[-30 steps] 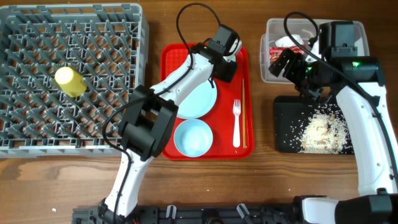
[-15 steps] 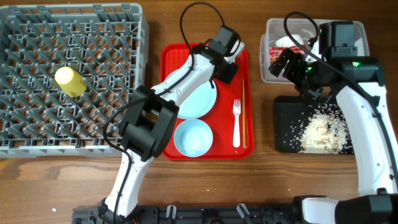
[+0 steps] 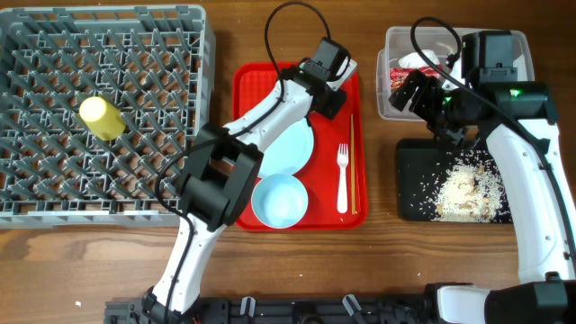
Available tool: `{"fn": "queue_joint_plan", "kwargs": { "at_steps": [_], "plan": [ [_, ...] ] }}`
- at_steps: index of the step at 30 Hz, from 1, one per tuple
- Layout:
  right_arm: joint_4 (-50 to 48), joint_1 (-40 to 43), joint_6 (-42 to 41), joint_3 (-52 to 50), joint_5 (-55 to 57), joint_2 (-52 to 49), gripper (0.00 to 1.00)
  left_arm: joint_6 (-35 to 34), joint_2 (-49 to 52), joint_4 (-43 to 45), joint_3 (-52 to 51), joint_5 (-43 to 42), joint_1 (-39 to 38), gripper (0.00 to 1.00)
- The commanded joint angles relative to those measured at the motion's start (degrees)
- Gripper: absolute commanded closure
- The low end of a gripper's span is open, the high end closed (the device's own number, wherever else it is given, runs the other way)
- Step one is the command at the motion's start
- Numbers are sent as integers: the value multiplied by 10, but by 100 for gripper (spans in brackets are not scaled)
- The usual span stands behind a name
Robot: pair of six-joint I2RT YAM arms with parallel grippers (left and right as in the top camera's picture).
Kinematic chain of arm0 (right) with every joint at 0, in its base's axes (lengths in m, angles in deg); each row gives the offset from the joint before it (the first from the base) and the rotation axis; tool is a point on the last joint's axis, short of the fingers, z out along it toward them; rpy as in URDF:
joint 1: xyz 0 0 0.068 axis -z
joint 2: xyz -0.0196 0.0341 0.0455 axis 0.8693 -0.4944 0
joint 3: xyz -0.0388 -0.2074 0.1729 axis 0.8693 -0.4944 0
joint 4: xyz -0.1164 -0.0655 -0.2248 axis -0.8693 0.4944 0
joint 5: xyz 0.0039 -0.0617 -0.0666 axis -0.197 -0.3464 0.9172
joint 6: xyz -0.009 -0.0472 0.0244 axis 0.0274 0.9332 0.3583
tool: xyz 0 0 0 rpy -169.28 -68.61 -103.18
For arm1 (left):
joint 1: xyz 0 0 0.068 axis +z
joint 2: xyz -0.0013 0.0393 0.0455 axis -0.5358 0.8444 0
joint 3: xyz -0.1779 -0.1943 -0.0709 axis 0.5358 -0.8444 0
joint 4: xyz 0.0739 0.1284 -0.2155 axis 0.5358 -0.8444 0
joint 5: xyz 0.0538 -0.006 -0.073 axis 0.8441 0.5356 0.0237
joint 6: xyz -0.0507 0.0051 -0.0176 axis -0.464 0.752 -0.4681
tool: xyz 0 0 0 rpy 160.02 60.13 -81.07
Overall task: Sort waste into correct bins and load items into the dishwasher rack
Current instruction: 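Grasp the rim of the green bowl with the left gripper, then lift the green bowl and carry it over the gray rack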
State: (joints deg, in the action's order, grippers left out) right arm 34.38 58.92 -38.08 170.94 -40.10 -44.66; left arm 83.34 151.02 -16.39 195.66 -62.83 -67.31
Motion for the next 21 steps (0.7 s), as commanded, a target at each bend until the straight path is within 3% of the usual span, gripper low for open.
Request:
{"fn": "queue_joint_plan", "kwargs": {
  "at_steps": [1, 9, 16, 21],
  "plan": [
    [-1, -1, -4, 10, -5, 4, 0, 0, -15, 10, -1, 75, -14, 96],
    [-1, -1, -4, 10, -5, 4, 0, 0, -29, 12, -1, 311, -32, 96],
    [-1, -1, -5, 10, -5, 4, 0, 5, -36, 13, -1, 410, -33, 96],
    [-1, -1, -4, 10, -5, 4, 0, 13, -77, 9, -1, 428, -15, 96]
  ]
}}
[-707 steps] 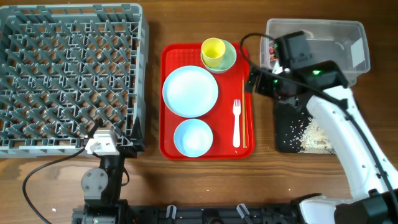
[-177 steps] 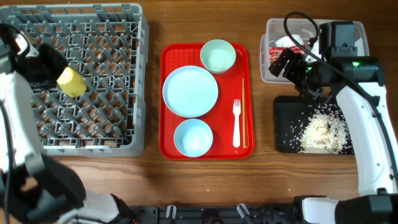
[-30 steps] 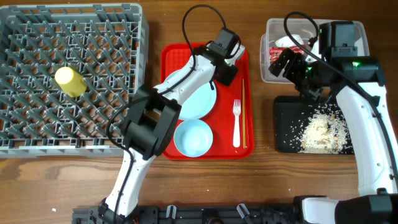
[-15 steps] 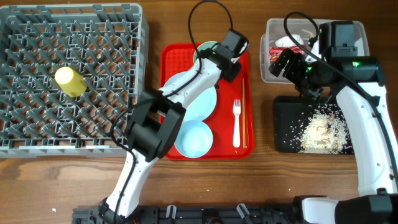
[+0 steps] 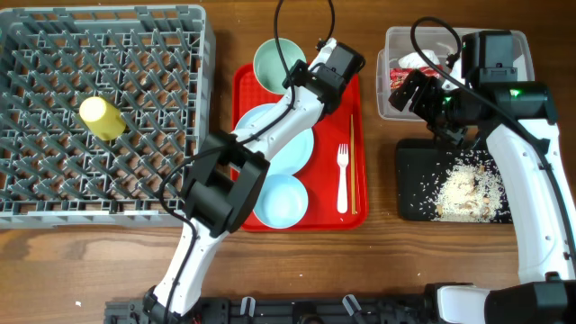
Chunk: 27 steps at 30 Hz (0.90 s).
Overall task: Sort waste into correct bins and load items into the dishwasher rack
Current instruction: 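Lift the green bowl and carry it over the gray rack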
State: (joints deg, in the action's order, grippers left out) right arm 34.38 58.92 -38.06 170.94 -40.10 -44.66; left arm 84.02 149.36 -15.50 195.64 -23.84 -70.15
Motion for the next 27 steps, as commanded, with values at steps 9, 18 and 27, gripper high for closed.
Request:
{"fn": "queue_joint_plan", "kwargs": {
  "at_steps": [9, 18, 27],
  "plan": [
    [-1, -1, -5, 10, -5, 4, 0, -143, -202, -113, -1, -143, 137, 96],
    [-2, -1, -5, 10, -5, 4, 0, -313, -288, -282, -1, -327, 363, 96],
    [-1, -1, -5, 10, -5, 4, 0, -315, -289, -402, -1, -591, 552, 96]
  ]
}}
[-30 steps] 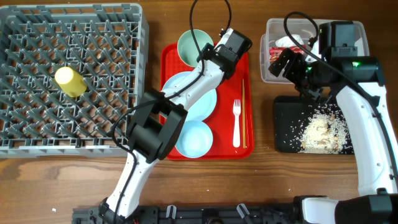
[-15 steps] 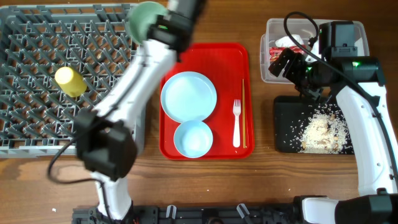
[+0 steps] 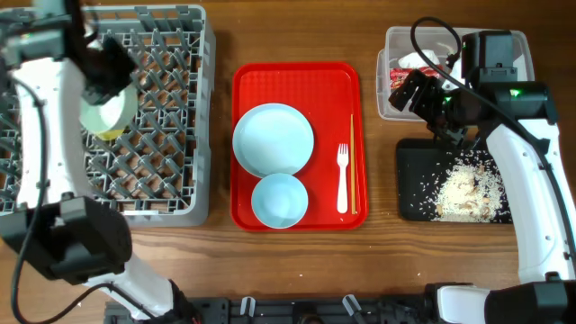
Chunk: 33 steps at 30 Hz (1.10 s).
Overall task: Sort waste into correct bins and load items into the dishwasher rack
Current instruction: 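Lift the green bowl and carry it over the gray rack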
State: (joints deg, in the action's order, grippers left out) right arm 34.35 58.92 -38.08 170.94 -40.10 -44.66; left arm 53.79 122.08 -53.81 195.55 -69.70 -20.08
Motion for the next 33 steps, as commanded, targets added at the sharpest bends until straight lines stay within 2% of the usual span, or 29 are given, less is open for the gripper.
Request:
{"fn": "queue_joint_plan", "kwargs": {
  "at_steps": [1, 7, 16, 21, 25, 33],
  "plan": [
    [-1, -1, -4, 10, -5, 4, 0, -2, -16, -29, -1, -169, 73, 96],
    [-1, -1, -4, 10, -5, 4, 0, 105, -16, -65, -34, -414, 162, 96],
    [-1, -1, -4, 10, -5, 4, 0, 234, -16, -52, -221, -640, 270, 96],
    [-1, -1, -4, 10, -5, 4, 0, 249, -16, -58, -268, -661, 315, 96],
    [-1, -1, -4, 10, -5, 4, 0, 294, -16, -55, -305, -710, 323, 96],
    [-1, -1, -4, 10, -5, 4, 0, 309, -16, 24, -338, -703, 323, 96]
  ]
}}
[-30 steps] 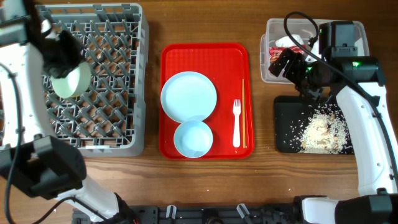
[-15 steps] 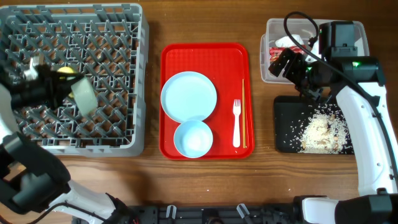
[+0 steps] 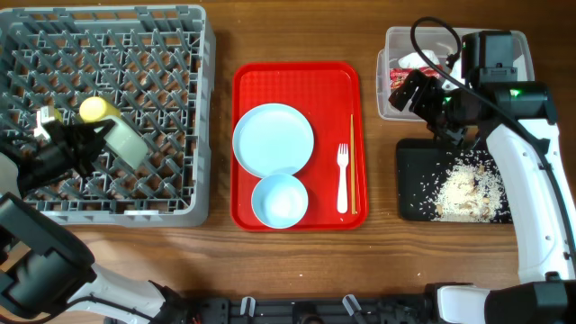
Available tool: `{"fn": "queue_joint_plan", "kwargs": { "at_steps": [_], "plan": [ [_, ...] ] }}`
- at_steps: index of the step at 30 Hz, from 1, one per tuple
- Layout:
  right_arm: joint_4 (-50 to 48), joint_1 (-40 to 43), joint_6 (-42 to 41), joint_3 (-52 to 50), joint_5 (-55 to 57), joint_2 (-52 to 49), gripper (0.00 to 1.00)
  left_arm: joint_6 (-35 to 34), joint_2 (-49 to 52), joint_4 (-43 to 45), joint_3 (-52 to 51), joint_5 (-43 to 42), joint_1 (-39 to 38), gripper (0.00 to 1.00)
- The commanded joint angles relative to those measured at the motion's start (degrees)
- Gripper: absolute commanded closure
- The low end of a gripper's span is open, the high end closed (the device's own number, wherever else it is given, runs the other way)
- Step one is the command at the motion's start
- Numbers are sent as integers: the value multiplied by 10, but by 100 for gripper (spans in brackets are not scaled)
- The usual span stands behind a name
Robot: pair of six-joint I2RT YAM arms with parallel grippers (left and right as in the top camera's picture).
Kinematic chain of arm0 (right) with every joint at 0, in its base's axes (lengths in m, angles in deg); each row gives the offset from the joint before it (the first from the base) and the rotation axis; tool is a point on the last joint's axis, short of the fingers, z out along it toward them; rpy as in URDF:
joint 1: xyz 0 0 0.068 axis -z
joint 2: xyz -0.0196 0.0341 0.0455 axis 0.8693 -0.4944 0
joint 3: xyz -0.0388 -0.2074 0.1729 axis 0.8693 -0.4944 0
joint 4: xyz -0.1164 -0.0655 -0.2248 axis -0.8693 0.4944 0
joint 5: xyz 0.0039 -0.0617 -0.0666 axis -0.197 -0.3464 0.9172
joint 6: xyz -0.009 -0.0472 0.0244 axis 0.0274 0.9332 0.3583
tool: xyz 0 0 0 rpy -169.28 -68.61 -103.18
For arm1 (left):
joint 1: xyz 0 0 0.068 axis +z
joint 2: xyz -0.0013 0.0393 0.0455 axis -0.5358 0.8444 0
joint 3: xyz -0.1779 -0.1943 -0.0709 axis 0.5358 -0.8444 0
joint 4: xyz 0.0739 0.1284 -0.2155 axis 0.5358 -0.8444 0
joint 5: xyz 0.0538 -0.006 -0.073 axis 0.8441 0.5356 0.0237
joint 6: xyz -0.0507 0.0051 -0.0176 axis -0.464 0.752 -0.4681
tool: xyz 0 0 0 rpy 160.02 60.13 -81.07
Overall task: Sort waste into correct bins and load items into the dishwasher rack
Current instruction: 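Lift the green bowl and carry it over the gray rack, then lower the green bowl into the rack and open the left gripper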
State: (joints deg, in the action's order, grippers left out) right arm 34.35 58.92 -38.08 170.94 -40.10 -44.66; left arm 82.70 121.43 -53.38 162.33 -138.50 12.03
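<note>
A pale green bowl [image 3: 129, 143] stands on its edge in the grey dishwasher rack [image 3: 180, 54], next to a yellow cup [image 3: 95, 110]. My left gripper [image 3: 94, 140] is low over the rack with its fingers at the bowl's left rim, seemingly shut on it. On the red tray [image 3: 297, 76] lie a light blue plate [image 3: 273, 138], a light blue bowl [image 3: 279, 200], a white fork [image 3: 342, 178] and a chopstick [image 3: 353, 162]. My right gripper [image 3: 407, 90] hangs over the clear waste bin [image 3: 454, 38]; its jaws are not discernible.
A black tray [image 3: 414, 180] with spilled rice [image 3: 463, 191] lies at the right, below the clear bin, which holds red and white wrappers [image 3: 405, 65]. The right arm reaches over both. Bare wooden table lies between the rack, the red tray and the bins.
My left gripper went down and to the left side of the rack. The green bowl, held flat above the rack before, now stands tilted on its edge among the tines. The right arm stayed still.
My left gripper was at the top of the red tray. Then the green bowl showed there beside it. Later the gripper held the bowl above the rack's left part, and now the bowl is down in the rack by the yellow cup.
</note>
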Motion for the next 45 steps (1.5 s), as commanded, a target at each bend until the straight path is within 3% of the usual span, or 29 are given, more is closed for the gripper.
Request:
{"fn": "queue_joint_plan", "kwargs": {
  "at_steps": [1, 6, 11, 15, 17, 24, 27, 33, 34, 35, 40, 45],
  "plan": [
    [-1, -1, -4, 10, -5, 4, 0, 20, -9, 22, -5, -5, 2, 96],
    [-1, -1, -4, 10, -5, 4, 0, 17, -9, 23, -5, 78, 6, 96],
    [-1, -1, -4, 10, -5, 4, 0, 17, -9, 19, -5, 91, 35, 96],
    [-1, -1, -5, 10, -5, 4, 0, 17, -9, 19, -2, 115, 66, 83],
    [-1, -1, -4, 10, -5, 4, 0, -14, -9, 19, 12, 172, 85, 75],
    [-1, -1, -4, 10, -5, 4, 0, -63, -10, -47, 114, 231, 117, 69],
    [-1, -1, -5, 10, -5, 4, 0, -103, -13, -92, 186, 322, 114, 66],
    [-1, -1, -4, 10, -5, 4, 0, -118, -65, -120, 215, 390, 70, 75],
    [-1, -1, -5, 10, -5, 4, 0, -118, -84, -127, 215, 442, 23, 91],
    [-1, -1, -4, 10, -5, 4, 0, -119, -88, -130, 215, 476, -5, 96],
    [-1, -1, -4, 10, -5, 4, 0, -221, -87, -134, 182, 669, -121, 96],
    [-1, -1, -4, 10, -5, 4, 0, -278, -87, -102, 96, 730, -173, 96]
  ]
}}
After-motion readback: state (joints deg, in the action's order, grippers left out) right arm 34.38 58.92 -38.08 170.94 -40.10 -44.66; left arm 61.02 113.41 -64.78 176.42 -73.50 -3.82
